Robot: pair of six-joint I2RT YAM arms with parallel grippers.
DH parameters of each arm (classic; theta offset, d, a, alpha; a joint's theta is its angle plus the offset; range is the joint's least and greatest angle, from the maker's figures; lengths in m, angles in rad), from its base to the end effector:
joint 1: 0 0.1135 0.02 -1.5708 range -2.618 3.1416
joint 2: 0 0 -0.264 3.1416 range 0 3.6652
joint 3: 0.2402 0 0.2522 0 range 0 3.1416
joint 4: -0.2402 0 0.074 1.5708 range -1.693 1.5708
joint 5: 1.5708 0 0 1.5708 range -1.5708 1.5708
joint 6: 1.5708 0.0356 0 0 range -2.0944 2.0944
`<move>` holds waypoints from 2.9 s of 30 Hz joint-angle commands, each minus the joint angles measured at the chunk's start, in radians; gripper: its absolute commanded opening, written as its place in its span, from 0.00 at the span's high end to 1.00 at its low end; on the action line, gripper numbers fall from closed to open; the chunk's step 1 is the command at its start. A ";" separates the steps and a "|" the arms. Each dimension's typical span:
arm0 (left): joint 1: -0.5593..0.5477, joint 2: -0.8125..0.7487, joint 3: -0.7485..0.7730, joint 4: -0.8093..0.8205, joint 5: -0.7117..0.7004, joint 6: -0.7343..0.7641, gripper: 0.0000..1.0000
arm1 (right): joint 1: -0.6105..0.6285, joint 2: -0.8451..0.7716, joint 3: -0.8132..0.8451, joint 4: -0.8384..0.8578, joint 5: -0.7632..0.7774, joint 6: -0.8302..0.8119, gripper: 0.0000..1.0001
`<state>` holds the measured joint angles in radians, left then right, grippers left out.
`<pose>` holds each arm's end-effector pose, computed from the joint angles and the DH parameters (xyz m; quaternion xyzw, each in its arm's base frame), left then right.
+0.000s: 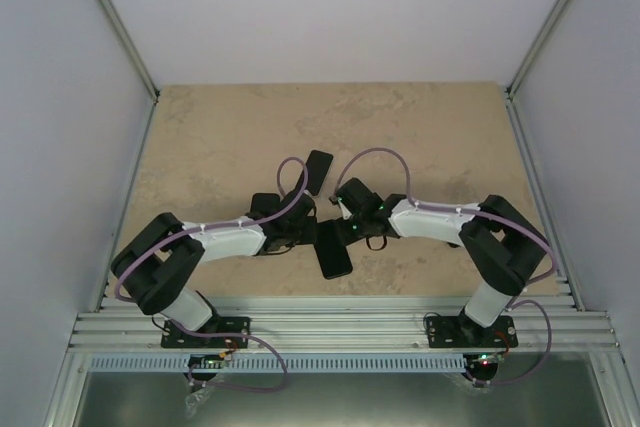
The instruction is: Put the phone into the phone case
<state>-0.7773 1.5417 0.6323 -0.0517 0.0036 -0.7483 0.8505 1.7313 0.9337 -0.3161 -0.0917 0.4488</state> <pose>0.1944 -0.1915 0.1311 0.0144 0.9538 -0.2086 0.2158 0.2116 0.2461 0.1425 -0.2043 0.9513 0.1725 0.1532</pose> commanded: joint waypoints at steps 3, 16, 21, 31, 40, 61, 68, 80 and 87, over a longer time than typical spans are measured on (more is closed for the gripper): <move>-0.016 0.093 -0.040 -0.066 0.004 -0.016 0.73 | 0.080 0.016 -0.162 -0.223 -0.022 0.073 0.88; -0.016 0.138 -0.001 -0.090 -0.053 -0.004 0.73 | 0.160 -0.090 -0.250 -0.193 -0.080 0.152 0.88; -0.010 0.148 0.045 -0.098 -0.075 0.018 0.71 | 0.189 -0.086 -0.231 -0.095 -0.155 0.172 0.88; 0.000 0.007 0.077 -0.209 -0.121 0.028 0.50 | 0.153 -0.169 -0.151 -0.095 -0.156 0.144 0.77; -0.011 -0.075 0.008 -0.162 -0.004 0.004 0.41 | -0.054 -0.148 -0.026 -0.159 -0.221 -0.052 0.74; -0.023 0.012 0.045 -0.181 0.005 0.033 0.52 | -0.191 0.186 0.179 -0.142 -0.388 -0.224 0.81; -0.053 0.066 0.074 -0.216 -0.043 0.039 0.58 | -0.174 0.267 0.163 -0.182 -0.297 -0.225 0.91; -0.070 0.096 0.095 -0.272 -0.152 0.027 0.63 | -0.125 0.232 0.115 -0.171 -0.152 -0.151 0.99; -0.078 0.032 0.102 -0.313 -0.195 0.002 0.61 | -0.125 0.025 0.115 -0.180 -0.164 -0.128 0.87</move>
<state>-0.8490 1.5864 0.7509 -0.2295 -0.1303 -0.7341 0.7177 1.8244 1.0824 -0.4446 -0.3237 0.3107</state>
